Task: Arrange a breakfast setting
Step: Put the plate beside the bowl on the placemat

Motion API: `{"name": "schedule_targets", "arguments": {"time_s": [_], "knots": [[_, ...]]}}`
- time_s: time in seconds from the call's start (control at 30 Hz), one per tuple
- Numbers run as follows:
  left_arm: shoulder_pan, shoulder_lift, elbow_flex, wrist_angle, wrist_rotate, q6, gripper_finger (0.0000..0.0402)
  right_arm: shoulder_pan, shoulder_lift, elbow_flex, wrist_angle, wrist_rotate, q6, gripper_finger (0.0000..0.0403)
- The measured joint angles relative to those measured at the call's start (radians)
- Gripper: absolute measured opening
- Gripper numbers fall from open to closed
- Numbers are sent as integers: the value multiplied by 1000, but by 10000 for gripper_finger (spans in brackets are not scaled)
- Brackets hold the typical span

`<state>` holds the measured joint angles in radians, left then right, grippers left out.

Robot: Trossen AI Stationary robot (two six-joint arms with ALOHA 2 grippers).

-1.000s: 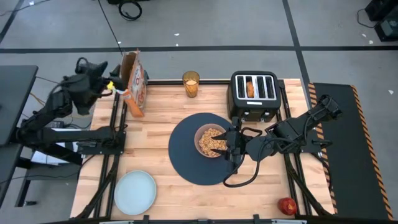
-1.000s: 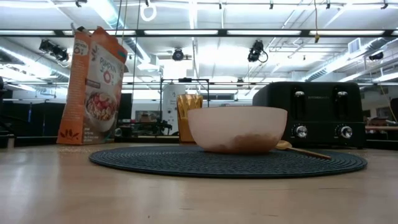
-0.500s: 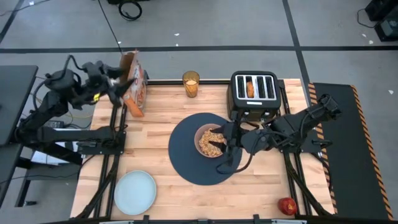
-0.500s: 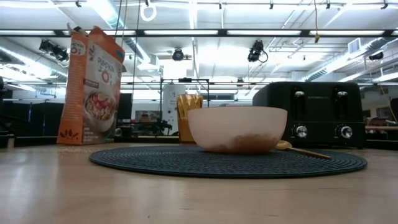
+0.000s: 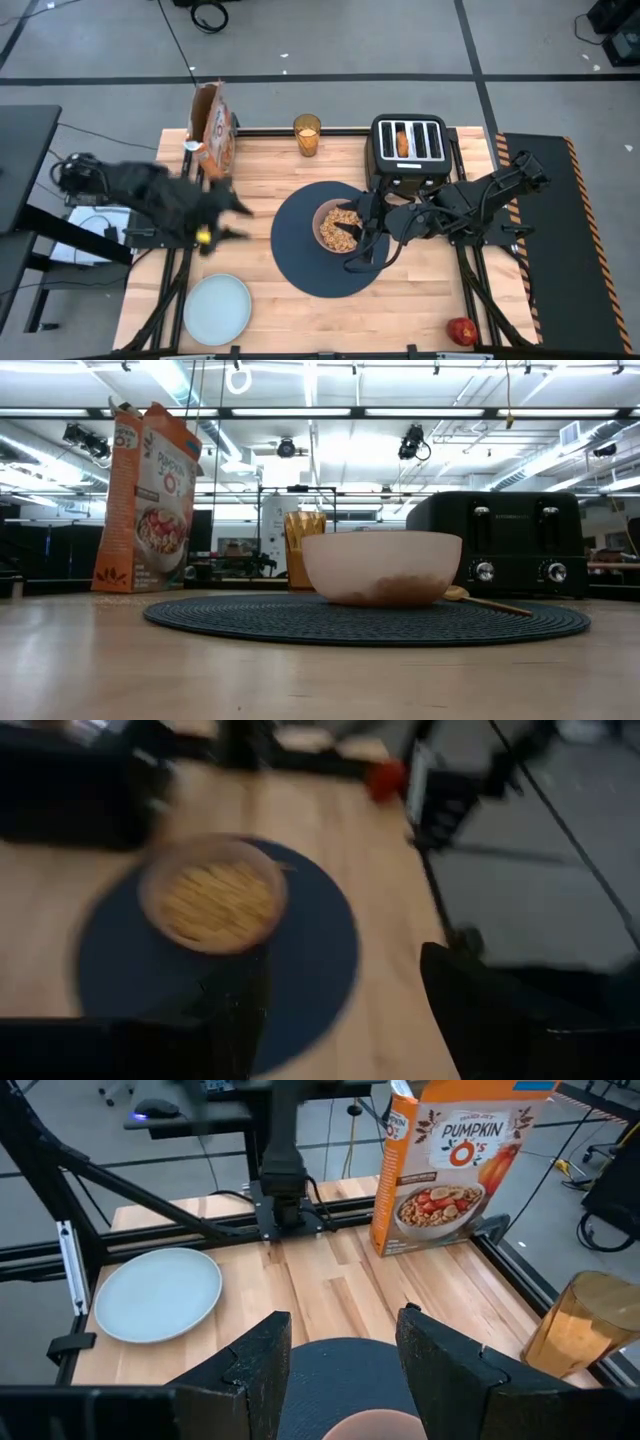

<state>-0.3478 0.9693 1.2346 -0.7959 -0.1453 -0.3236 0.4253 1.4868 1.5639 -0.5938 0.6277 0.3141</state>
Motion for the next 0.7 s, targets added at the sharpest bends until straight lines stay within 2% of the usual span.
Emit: {"name": "schedule_targets", "arguments": {"time_s": [0.13, 0.23, 0.37, 0.57, 0.7], "knots": [[-211, 125, 1, -57, -137, -194, 263, 1, 0, 0, -1, -1, -2, 190], [-345, 220, 0, -113, -194, -433, 263, 0, 0, 0, -6, -20, -2, 190], [-523, 352, 0, -96, -202, -745, 263, 1, 0, 0, -7, -27, -2, 190], [-715, 561, 1, -74, -162, -1202, 263, 10, 0, 0, -7, -79, 0, 190], [-800, 685, 8, 24, -126, -1397, 263, 25, 0, 0, -6, -105, -2, 190]]}}
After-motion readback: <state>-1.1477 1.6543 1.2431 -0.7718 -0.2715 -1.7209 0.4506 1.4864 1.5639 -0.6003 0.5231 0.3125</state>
